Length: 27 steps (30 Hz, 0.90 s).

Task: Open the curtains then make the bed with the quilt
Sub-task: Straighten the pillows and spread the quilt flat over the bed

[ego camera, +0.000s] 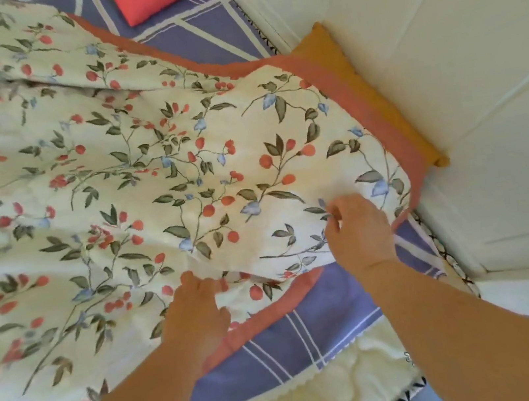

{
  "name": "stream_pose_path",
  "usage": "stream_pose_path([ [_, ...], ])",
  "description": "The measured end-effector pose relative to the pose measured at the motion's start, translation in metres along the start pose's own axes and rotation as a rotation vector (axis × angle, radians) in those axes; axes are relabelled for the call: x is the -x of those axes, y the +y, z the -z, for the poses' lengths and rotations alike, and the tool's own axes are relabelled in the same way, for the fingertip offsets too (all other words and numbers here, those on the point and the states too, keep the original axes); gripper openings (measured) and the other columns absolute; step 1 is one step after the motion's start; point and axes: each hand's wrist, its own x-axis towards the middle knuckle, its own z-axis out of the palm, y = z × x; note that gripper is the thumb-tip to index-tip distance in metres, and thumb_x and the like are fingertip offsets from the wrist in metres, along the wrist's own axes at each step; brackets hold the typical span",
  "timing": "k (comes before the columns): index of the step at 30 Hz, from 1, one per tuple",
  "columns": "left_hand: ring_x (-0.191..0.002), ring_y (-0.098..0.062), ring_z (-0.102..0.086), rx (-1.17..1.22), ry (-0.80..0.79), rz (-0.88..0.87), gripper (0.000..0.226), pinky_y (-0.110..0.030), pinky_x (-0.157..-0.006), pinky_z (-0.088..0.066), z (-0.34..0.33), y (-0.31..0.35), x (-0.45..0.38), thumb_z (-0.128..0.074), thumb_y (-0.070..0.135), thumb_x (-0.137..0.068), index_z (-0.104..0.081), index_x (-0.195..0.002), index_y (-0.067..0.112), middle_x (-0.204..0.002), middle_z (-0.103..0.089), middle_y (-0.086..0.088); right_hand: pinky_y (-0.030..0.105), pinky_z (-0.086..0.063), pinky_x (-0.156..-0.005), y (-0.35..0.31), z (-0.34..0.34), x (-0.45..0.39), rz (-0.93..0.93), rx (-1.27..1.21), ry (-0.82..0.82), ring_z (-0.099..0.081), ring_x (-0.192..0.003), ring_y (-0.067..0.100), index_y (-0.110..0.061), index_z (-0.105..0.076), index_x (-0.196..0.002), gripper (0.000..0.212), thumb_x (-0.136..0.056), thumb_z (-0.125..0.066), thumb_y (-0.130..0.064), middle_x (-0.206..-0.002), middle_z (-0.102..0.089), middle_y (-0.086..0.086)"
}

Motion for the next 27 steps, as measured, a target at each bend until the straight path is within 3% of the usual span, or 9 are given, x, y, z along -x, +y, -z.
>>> stream_pose_path([
  [2,-0.111,-0.023,-0.048,-0.053,-0.143,0.025,0.036,-0.035,-0.091,-0.044,-0.018,-0.024,0.015,-0.050,0.039,-0.085,-0.050,-0.116,0.021,-0.118,-0.046,-0.001,0.033,-0.043,-0.068,-0.014,-0.029,0.022,-0.054,-0.010,-0.328,-0.057,-0.085,0.030,-0.015,-0.061,-0.097,0.016,-0.087,-0.048,-0.015,-0.098,-0.062,0.008],
  [5,-0.115,-0.022,-0.044,-0.156,-0.260,0.074,0.039,-0.039,-0.093,-0.044,-0.045,-0.058,0.029,-0.050,0.035,-0.086,-0.045,-0.123,0.025,-0.126,-0.041,0.000,0.036,-0.047,-0.084,-0.025,-0.073,0.058,-0.198,-0.022,-0.667,-0.056,-0.107,0.030,-0.019,-0.054,-0.120,0.033,-0.088,-0.047,-0.021,-0.118,-0.057,0.008],
  [8,-0.116,-0.024,-0.039,-0.282,-0.206,0.045,0.053,-0.041,-0.089,-0.045,-0.065,-0.088,0.036,-0.059,0.035,-0.080,-0.036,-0.128,0.030,-0.132,-0.032,0.001,0.038,-0.045,-0.082,-0.031,-0.107,0.084,0.025,0.165,-0.553,-0.048,-0.112,0.033,-0.025,-0.047,-0.126,0.045,-0.082,-0.052,-0.017,-0.122,-0.047,0.008],
  [11,-0.115,-0.026,-0.039,-0.326,-0.113,-0.037,0.048,-0.041,-0.085,-0.046,-0.077,-0.108,0.036,-0.057,0.027,-0.082,-0.039,-0.126,0.024,-0.133,-0.031,0.000,0.043,-0.039,-0.097,-0.043,-0.135,0.100,0.199,0.311,-0.580,-0.039,-0.120,0.030,-0.036,-0.041,-0.132,0.057,-0.080,-0.061,-0.030,-0.129,-0.042,0.002],
  [15,-0.108,-0.027,-0.050,-0.236,-0.167,-0.098,0.024,-0.037,-0.079,-0.046,-0.076,-0.110,0.032,-0.043,0.011,-0.088,-0.052,-0.111,0.013,-0.116,-0.047,-0.004,0.049,-0.031,-0.103,-0.048,-0.150,0.100,0.130,0.515,-0.617,-0.034,-0.128,0.028,-0.038,-0.032,-0.140,0.059,-0.086,-0.053,-0.029,-0.132,-0.043,0.002],
  [19,-0.087,-0.029,-0.058,0.196,-0.391,-0.112,0.014,-0.030,-0.065,-0.041,-0.075,-0.119,0.052,-0.043,0.011,-0.089,-0.052,-0.083,0.018,-0.097,-0.058,-0.009,0.053,-0.023,-0.108,-0.057,-0.138,0.095,0.045,0.848,-0.641,-0.041,-0.125,0.026,-0.041,-0.040,-0.134,0.050,-0.086,-0.038,-0.029,-0.128,-0.052,-0.002],
  [22,-0.131,-0.018,-0.038,0.391,-0.321,-0.111,0.038,-0.033,-0.104,-0.036,-0.077,-0.150,0.078,-0.050,0.019,-0.089,-0.046,-0.127,0.027,-0.149,-0.031,0.007,0.051,-0.030,-0.103,-0.084,-0.132,0.108,-0.001,0.846,-0.512,-0.046,-0.116,0.027,-0.030,-0.056,-0.117,0.040,-0.079,-0.044,-0.024,-0.118,-0.053,0.002],
  [24,-0.139,-0.014,-0.024,0.352,-0.122,-0.094,0.056,-0.033,-0.113,-0.027,-0.072,-0.190,0.092,-0.052,0.021,-0.088,-0.033,-0.140,0.031,-0.155,-0.013,0.014,0.044,-0.035,-0.092,-0.124,-0.141,0.119,0.102,0.709,-0.465,-0.047,-0.111,0.026,-0.026,-0.055,-0.116,0.040,-0.077,-0.049,-0.022,-0.115,-0.051,0.003],
  [27,-0.141,-0.018,-0.018,0.186,0.121,0.036,0.064,-0.036,-0.115,-0.019,-0.056,-0.253,0.100,-0.054,0.020,-0.085,-0.027,-0.143,0.029,-0.156,-0.011,0.009,0.038,-0.036,-0.089,-0.189,-0.168,0.143,0.382,0.454,-0.516,-0.045,-0.112,0.026,-0.026,-0.052,-0.121,0.039,-0.082,-0.050,-0.023,-0.122,-0.048,0.003],
])
